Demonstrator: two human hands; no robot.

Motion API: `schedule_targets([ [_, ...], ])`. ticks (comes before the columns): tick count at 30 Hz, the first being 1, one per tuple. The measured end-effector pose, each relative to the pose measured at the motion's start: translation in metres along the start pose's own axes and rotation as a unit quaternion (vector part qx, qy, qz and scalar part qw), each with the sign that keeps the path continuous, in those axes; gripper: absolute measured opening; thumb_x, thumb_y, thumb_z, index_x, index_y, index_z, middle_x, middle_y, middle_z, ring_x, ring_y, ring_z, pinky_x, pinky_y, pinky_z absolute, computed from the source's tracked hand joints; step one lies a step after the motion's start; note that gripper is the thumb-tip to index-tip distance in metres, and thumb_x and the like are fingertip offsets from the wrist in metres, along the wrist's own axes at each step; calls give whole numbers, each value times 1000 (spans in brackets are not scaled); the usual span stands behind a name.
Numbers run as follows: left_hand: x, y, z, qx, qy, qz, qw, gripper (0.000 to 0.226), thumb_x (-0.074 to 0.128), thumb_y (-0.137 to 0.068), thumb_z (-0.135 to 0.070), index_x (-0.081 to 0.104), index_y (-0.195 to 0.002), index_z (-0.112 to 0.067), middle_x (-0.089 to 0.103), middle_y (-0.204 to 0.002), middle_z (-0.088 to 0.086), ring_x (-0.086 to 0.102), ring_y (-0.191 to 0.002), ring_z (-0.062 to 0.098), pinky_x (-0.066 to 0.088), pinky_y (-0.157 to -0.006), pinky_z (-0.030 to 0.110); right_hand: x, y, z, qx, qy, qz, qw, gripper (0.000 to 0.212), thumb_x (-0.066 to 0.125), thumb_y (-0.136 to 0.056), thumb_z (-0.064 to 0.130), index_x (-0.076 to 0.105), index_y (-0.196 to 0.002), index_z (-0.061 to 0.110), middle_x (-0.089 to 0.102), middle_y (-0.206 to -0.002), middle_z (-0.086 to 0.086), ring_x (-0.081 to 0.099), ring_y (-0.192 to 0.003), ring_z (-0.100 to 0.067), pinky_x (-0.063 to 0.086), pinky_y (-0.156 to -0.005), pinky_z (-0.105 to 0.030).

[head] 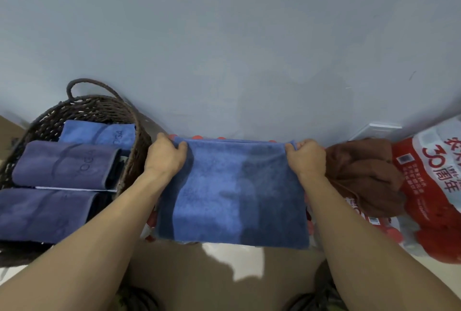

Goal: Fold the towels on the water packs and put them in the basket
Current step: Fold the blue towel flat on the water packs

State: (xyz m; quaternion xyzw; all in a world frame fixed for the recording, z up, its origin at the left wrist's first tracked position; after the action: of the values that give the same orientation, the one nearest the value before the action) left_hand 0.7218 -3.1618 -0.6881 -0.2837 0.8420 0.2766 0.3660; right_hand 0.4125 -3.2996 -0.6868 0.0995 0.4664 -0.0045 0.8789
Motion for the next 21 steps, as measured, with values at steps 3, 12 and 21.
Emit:
schedule_targets([
  [3, -4, 16, 5, -12, 50, 18, 998, 39, 63, -90, -37, 50, -106, -4, 64, -92, 10, 63, -84, 28, 43, -60, 30, -12, 6, 11, -19, 26, -57, 998, 25, 64, -89, 28, 63, -102, 7, 66, -107, -14, 61, -103, -35, 44, -85, -37],
  [12, -12, 69, 22, -34, 19, 34, 999, 36, 75, -78, -41, 56, -86, -12, 56, -73, -3, 56, -70, 20, 38, -55, 28, 85, 87, 144, -270, -137, 194, 933, 16, 72, -84, 19, 70, -99, 12, 69, -92, -4, 65, -91, -21, 52, -89, -37],
  [21, -11, 119, 42, -27, 53, 45, 997, 29, 76, -79, -35, 58, -95, -20, 67, -90, -2, 64, -84, 22, 52, -74, 33, 127, 86, 157, -314, 87, 177, 929, 42, 66, -88, 42, 59, -128, 30, 47, -127, -4, 38, -123, -27, 30, -106, -39],
])
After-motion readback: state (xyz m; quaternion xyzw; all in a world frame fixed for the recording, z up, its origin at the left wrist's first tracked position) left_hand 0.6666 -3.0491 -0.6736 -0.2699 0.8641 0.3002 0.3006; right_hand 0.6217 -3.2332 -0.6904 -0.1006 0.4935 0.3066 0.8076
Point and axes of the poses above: each hand's wrist, its own y-axis away from the middle knuckle, its own x-axis out of the palm, z = x × y, the point moved 4 cm from there along -y, towards the middle knuckle
